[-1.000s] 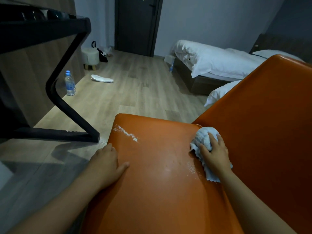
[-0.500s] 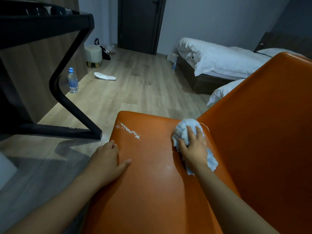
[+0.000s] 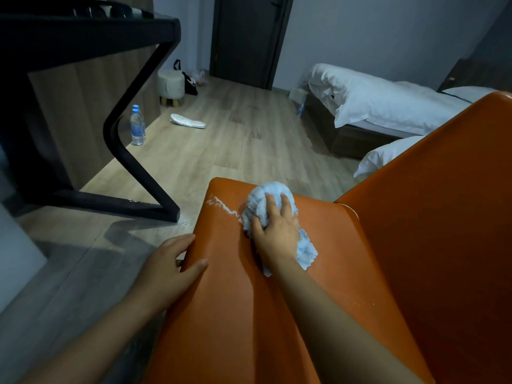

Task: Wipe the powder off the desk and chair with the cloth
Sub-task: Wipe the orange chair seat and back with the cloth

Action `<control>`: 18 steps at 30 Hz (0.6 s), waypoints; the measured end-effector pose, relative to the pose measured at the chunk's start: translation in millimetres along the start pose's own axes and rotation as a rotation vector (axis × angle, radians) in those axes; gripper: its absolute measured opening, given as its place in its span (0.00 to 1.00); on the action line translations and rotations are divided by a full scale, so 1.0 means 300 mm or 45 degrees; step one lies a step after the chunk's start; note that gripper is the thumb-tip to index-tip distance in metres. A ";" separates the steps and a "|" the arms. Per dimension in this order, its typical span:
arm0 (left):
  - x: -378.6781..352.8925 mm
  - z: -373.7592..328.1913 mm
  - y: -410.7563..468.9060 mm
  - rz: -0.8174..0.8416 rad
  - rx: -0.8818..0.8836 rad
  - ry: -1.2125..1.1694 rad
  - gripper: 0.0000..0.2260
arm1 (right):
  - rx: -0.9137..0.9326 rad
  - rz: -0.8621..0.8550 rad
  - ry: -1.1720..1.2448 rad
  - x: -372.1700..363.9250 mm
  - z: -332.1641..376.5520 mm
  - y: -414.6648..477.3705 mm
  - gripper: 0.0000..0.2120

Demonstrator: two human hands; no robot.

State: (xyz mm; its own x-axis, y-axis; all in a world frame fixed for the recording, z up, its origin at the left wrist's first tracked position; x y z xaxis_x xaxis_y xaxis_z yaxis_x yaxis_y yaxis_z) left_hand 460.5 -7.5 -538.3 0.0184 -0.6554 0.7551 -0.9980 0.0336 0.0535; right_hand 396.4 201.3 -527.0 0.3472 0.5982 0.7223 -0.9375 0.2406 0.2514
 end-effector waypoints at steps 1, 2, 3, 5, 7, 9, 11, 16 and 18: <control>0.000 0.009 -0.013 -0.009 -0.002 0.002 0.28 | 0.009 0.014 0.008 -0.020 0.021 -0.001 0.29; -0.002 0.016 -0.025 -0.017 -0.007 0.002 0.28 | 0.021 0.026 0.016 -0.039 0.043 -0.002 0.29; -0.004 0.020 -0.035 -0.025 -0.013 -0.002 0.27 | 0.037 0.036 0.025 -0.057 0.065 -0.005 0.30; -0.008 0.023 -0.047 -0.042 -0.007 -0.044 0.26 | 0.064 0.056 0.057 -0.092 0.110 -0.012 0.30; -0.011 0.024 -0.048 -0.045 0.027 -0.113 0.26 | 0.085 0.075 0.098 -0.120 0.151 -0.021 0.30; -0.013 0.027 -0.046 -0.041 0.047 -0.140 0.26 | 0.123 0.088 0.139 -0.135 0.181 -0.029 0.29; -0.014 0.029 -0.043 -0.040 0.044 -0.146 0.26 | 0.175 0.103 0.214 -0.132 0.195 -0.031 0.28; -0.020 0.025 -0.042 -0.050 0.046 -0.133 0.25 | 0.210 0.078 0.539 -0.026 0.193 -0.036 0.26; -0.019 0.024 -0.039 -0.040 0.048 -0.125 0.25 | 0.209 0.026 0.581 0.044 0.179 -0.049 0.26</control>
State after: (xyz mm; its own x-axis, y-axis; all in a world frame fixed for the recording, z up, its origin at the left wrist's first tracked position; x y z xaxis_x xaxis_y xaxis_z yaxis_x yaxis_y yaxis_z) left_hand 471.8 -9.6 -547.9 0.0455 -0.7264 0.6857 -0.9986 -0.0153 0.0501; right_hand 413.6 164.7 -486.5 0.2694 0.8844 0.3812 -0.9226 0.1236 0.3654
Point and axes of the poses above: each hand's wrist, its own y-axis towards the middle knuckle, its own x-axis out of the back of the hand, z = x × y, the point moved 1 cm from there along y, towards the middle knuckle, and after that the axes turned 13 degrees about y, right-handed, at the moved point
